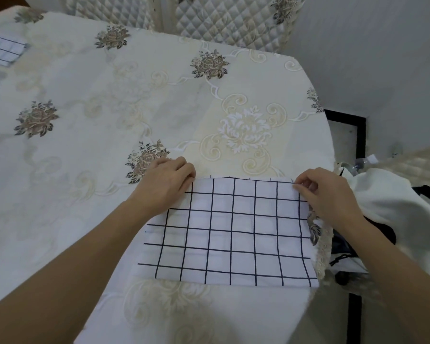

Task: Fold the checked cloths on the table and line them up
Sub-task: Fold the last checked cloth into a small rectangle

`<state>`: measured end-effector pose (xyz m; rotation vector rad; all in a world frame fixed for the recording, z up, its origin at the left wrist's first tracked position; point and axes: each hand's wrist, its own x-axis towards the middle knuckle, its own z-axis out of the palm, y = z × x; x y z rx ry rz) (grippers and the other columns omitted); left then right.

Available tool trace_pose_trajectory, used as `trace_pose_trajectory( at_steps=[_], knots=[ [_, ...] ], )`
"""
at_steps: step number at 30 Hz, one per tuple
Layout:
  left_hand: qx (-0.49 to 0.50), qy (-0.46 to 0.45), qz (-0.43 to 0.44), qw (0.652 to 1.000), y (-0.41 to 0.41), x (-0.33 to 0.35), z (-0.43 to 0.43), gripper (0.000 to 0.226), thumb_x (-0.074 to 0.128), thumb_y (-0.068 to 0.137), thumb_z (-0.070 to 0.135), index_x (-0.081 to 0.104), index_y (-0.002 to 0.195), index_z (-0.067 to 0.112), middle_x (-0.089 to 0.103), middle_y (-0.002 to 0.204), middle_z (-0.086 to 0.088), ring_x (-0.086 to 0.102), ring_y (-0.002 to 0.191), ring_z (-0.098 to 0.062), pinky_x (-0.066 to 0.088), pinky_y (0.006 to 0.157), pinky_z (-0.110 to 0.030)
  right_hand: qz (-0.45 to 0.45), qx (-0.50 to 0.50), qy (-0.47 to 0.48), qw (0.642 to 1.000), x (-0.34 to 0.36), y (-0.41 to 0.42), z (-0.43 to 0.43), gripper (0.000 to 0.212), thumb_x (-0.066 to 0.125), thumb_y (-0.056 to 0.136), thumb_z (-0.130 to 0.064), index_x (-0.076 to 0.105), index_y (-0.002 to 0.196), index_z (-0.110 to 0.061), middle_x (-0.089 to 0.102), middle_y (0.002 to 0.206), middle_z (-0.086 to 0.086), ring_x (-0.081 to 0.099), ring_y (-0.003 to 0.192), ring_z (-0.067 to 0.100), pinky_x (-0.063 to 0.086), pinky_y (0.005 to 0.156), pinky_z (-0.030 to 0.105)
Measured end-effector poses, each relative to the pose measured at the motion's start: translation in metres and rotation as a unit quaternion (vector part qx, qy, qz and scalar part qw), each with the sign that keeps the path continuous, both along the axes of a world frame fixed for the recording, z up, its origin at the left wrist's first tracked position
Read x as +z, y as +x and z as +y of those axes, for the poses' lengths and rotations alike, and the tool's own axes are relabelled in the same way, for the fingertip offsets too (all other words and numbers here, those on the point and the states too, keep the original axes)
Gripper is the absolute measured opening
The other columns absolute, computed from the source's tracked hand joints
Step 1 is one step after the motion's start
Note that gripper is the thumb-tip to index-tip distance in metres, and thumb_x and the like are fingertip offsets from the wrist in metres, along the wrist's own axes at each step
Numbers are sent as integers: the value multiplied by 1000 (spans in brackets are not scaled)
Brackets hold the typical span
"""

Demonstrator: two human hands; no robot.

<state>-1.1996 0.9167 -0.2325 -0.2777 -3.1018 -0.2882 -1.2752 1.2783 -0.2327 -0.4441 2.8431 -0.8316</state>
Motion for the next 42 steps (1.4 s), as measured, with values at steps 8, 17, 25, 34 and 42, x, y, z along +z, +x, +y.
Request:
trace_pose_trajectory(
  at_steps=[8,17,25,34,42],
  knots=[
    [36,5,0,999,19,-5,-22,34,32,98,39,59,94,18,60,86,5,59,76,-26,43,75,-40,60,129,-4,990,-10,-11,-18,2,64,93,-14,62,93,-15,58,86,-3,52,82,19,50,73,41],
    [112,-39,47,992,25,-18,-8,14,50,96,27,59,102,17,58,100,-2,56,93,-30,40,88,-48,83,61,28,994,-21,-18,-21,10,67,90,-19,65,98,-14,51,91,1,56,82,24,54,70,45],
    [95,-22,12,995,92,-15,105,53,42,99,44,44,146,21,30,161,-4,30,147,-22,26,116,-55,175,27,-14,984,5,78,-75,31,53,95,-23,64,118,-6,60,122,14,57,109,35,49,92,49],
    [110,-32,-46,992,122,-41,126,61,20,101,49,23,158,26,14,166,-1,11,153,-19,18,119,-56,31,45,119,991,-32,151,-96,67,16,102,-54,24,158,-17,15,166,3,4,154,24,11,124,50],
    [115,-35,-20,993,125,-46,126,64,26,101,58,18,158,31,10,167,2,9,154,-17,15,120,-54,65,29,203,977,-44,163,-44,74,19,101,-63,17,159,-16,9,167,5,4,154,26,12,124,49]
  ],
)
